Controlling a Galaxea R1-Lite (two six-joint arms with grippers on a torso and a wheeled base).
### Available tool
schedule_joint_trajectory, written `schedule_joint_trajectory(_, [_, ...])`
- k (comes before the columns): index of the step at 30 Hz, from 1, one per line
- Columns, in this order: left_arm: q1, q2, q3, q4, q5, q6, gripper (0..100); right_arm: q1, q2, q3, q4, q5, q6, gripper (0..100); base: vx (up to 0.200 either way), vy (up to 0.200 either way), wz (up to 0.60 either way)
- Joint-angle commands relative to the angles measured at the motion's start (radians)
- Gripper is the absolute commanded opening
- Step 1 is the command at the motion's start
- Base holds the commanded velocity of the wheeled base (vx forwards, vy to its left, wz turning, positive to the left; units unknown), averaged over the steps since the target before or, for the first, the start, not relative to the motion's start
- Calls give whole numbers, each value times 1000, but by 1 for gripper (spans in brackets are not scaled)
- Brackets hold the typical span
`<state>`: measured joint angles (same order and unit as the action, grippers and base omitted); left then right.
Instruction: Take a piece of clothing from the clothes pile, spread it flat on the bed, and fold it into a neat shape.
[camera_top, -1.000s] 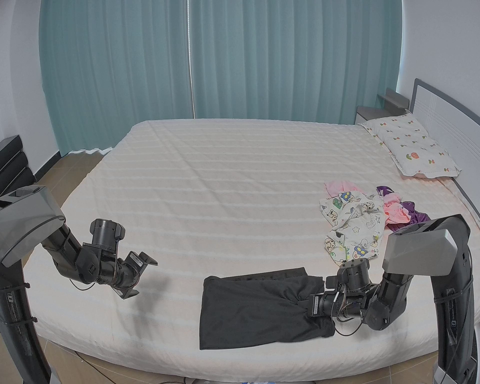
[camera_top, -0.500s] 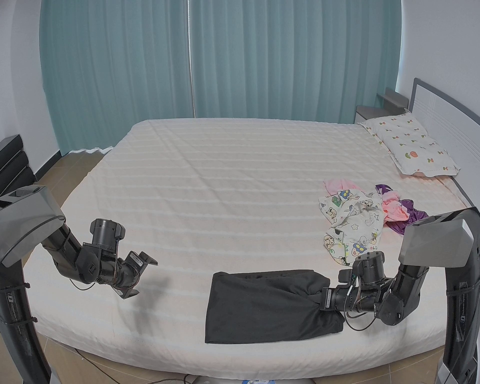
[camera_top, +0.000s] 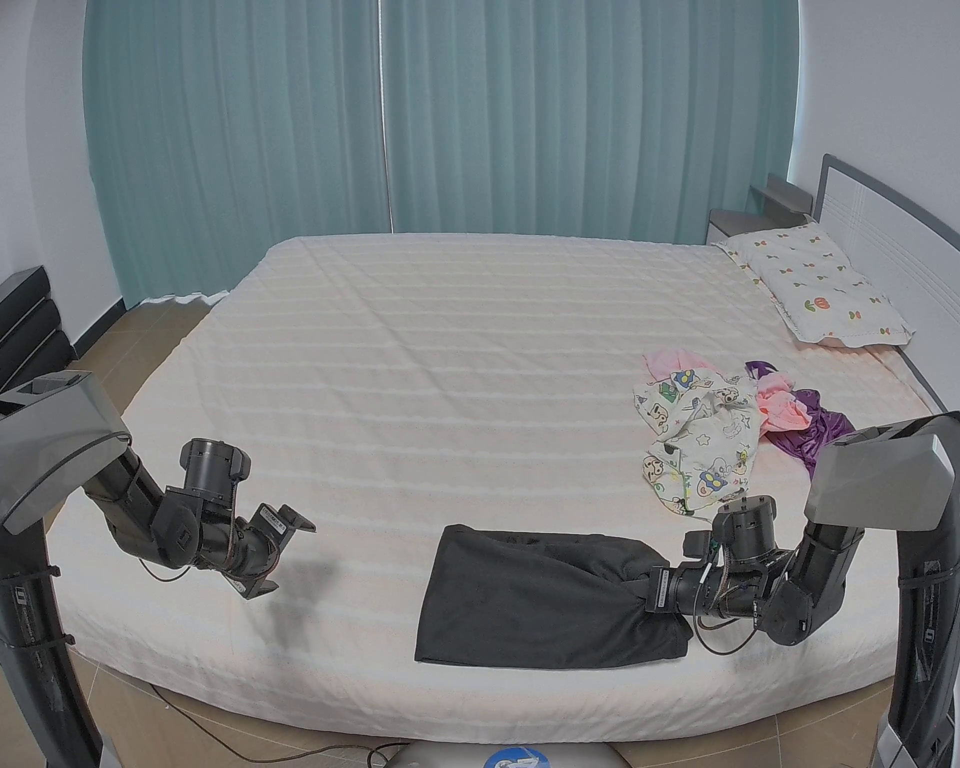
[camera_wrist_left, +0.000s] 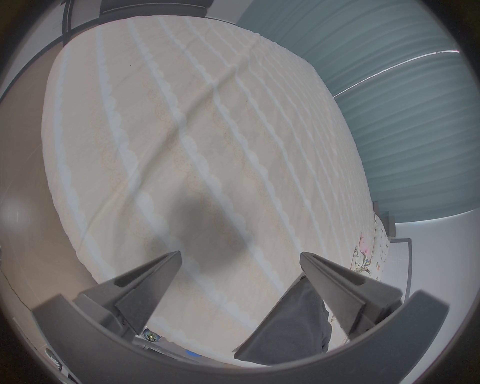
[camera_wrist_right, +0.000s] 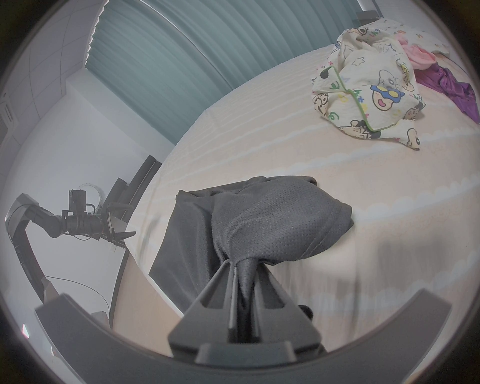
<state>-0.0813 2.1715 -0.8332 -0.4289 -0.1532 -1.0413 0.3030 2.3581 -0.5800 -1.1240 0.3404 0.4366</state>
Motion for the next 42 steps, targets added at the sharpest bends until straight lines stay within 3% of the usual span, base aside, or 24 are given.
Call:
schedule_joint_trajectory(1, [0, -1, -1, 1, 0, 0, 100, -12, -2, -3, 1, 0, -1, 0, 0, 0, 0])
schedule_joint_trajectory(42, [-5, 1, -3, 1, 4, 1, 100, -18, -8, 5, 0, -8, -4, 0, 0, -200, 0])
